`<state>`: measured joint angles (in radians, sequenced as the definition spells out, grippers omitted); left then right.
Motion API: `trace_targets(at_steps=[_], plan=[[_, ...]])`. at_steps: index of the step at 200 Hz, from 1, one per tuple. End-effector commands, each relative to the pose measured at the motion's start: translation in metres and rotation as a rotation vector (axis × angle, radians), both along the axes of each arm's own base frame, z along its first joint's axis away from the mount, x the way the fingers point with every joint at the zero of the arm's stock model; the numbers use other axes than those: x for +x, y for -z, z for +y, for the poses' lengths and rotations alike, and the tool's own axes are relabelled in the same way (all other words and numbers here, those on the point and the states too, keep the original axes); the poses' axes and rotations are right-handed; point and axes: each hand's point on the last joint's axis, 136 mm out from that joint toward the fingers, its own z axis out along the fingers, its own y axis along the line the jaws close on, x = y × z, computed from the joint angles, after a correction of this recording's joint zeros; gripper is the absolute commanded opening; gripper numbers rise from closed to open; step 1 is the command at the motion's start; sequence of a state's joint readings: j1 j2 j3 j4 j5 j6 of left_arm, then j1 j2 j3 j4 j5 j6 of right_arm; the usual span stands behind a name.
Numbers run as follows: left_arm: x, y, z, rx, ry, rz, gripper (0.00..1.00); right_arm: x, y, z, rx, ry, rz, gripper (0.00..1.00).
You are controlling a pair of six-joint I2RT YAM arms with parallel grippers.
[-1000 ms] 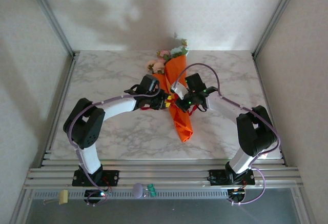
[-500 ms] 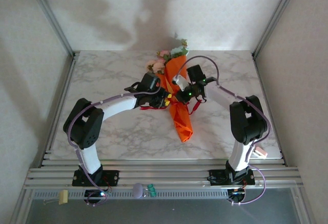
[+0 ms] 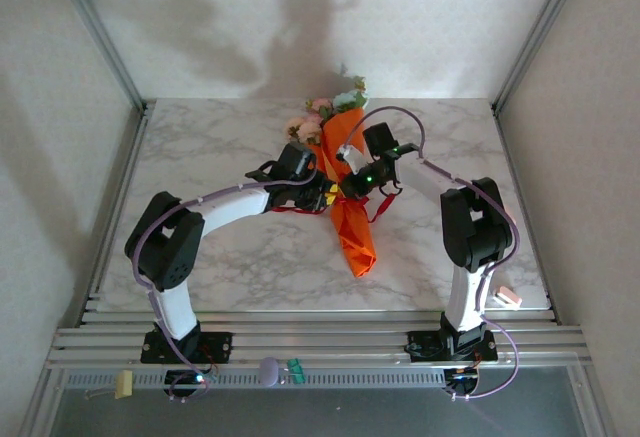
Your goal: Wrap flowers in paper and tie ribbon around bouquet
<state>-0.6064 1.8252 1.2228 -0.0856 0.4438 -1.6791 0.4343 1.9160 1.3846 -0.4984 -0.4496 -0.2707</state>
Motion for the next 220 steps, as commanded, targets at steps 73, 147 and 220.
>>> trace_targets(at_steps=[73,147,220], plan=[[0.019,0.005,-0.007,0.011,-0.022,-0.022,0.17,0.004,-0.026,-0.012,-0.006,0.066,-0.073,0.21],[0.023,0.012,-0.009,0.027,-0.016,-0.014,0.16,0.011,-0.024,-0.017,-0.043,0.083,-0.1,0.26],[0.027,0.018,-0.007,0.043,-0.01,-0.007,0.15,0.01,-0.021,-0.024,-0.076,0.09,-0.121,0.3]])
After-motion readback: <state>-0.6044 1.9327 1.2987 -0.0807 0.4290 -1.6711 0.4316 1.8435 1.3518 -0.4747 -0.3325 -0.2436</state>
